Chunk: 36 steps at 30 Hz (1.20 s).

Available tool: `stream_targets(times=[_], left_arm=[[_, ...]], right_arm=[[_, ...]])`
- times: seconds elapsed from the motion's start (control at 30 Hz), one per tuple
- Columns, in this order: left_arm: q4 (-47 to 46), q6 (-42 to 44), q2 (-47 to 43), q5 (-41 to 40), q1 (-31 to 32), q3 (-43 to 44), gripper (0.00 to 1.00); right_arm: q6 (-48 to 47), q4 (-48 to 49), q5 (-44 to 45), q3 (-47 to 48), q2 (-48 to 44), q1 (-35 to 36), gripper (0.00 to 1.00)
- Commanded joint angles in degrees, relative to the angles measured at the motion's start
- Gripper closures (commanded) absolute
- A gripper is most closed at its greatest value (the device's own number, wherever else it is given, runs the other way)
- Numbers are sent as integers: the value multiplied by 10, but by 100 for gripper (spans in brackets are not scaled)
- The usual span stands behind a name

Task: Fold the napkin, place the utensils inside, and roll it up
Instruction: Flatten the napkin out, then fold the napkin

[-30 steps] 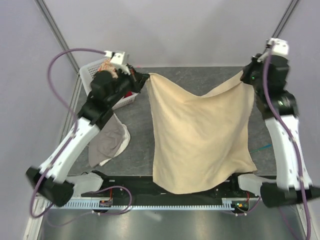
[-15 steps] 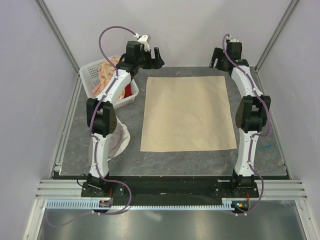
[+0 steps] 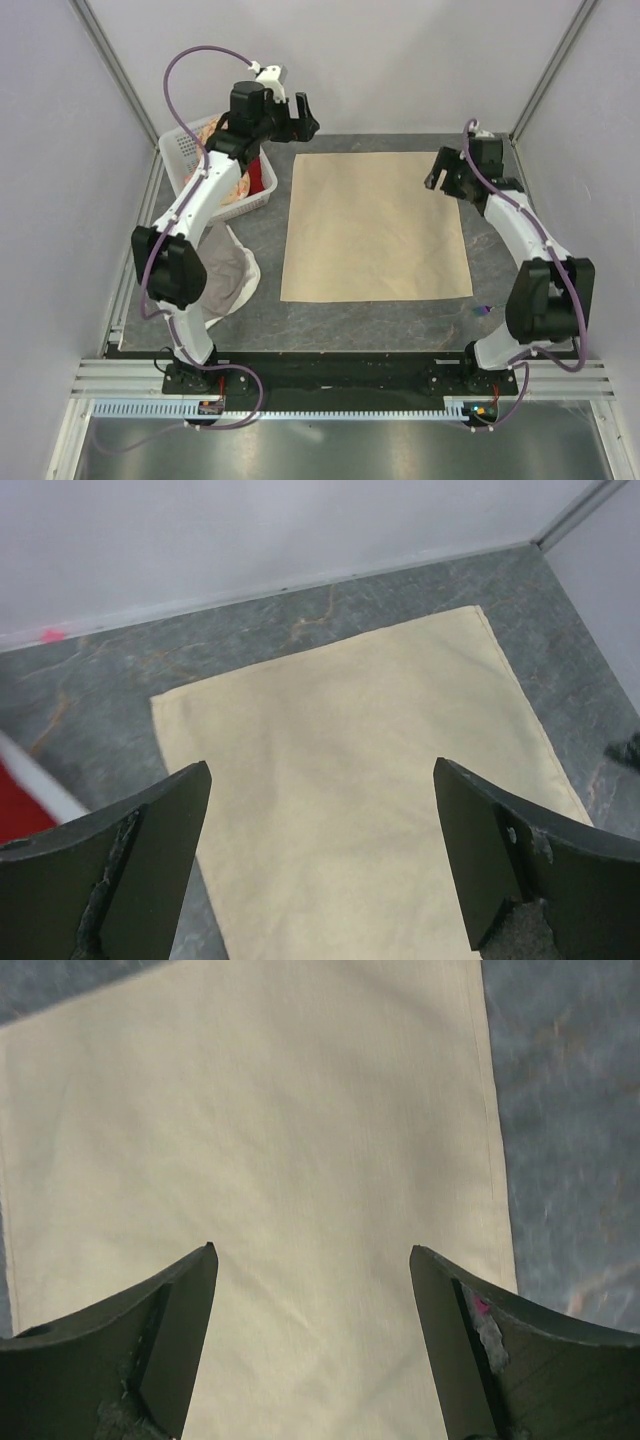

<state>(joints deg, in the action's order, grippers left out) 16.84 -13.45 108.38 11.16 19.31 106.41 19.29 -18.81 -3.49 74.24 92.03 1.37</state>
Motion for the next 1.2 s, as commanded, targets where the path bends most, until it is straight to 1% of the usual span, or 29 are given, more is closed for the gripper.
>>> stream_targets(times=[0.0, 0.03, 0.07, 0.1, 0.13, 0.17, 0.2, 0.23, 0.27, 0.3, 0.33, 0.4, 0.43, 0.5, 0.6, 0.7, 0.83, 1.0, 1.1, 1.17], left_arm=[[34, -33, -92, -89, 9, -45, 0], [46, -46, -105, -89, 8, -59, 0], [68, -53, -130, -84, 8, -92, 0], [71, -54, -145, -78, 8, -114, 0], [74, -47, -159, -70, 9, -136, 0], [80, -36, -172, -57, 9, -179, 0], [85, -16, -204, -56, 9, -200, 0], [92, -6, -217, -54, 9, -218, 0], [99, 5, -233, -47, 9, -253, 0], [101, 28, -260, -42, 9, -268, 0], [102, 32, -274, -40, 9, -294, 0], [102, 29, -307, -38, 8, -313, 0], [102, 29, -312, -33, 8, -324, 0], [105, 23, -323, -31, 8, -326, 0], [107, 16, -328, -22, 9, -324, 0], [115, 17, -325, -23, 9, -321, 1], [120, 19, -322, -40, 9, -317, 1], [120, 15, -321, -33, 9, -316, 1], [119, 15, -323, -35, 9, -316, 1], [120, 17, -324, -38, 9, -315, 1]], right_arm=[[40, -28, -3, -141, -102, -1, 14], [47, -34, -6, -162, -119, -1, 14], [51, -42, -10, -202, -152, -1, 15], [63, -46, -7, -218, -166, -1, 16], [65, -49, -3, -231, -177, -2, 18], [66, -58, 3, -247, -192, -1, 20], [68, -64, 25, -250, -196, -3, 22], [71, -74, 31, -252, -199, -3, 29], [72, -97, 43, -253, -200, -5, 31], [73, -111, 50, -254, -200, -6, 33], [75, -128, 55, -258, -204, -7, 35], [80, -142, 64, -276, -207, -12, 40], [84, -157, 72, -282, -208, -34, 44], [82, -172, 67, -292, -208, -50, 48], [75, -199, 66, -302, -205, -87, 50], [69, -222, 64, -306, -194, -102, 49], [73, -239, 68, -292, -177, -108, 50], [76, -270, 80, -288, -162, -110, 50], [80, -279, 103, -288, -161, -112, 50], [80, -279, 101, -285, -157, -115, 51]])
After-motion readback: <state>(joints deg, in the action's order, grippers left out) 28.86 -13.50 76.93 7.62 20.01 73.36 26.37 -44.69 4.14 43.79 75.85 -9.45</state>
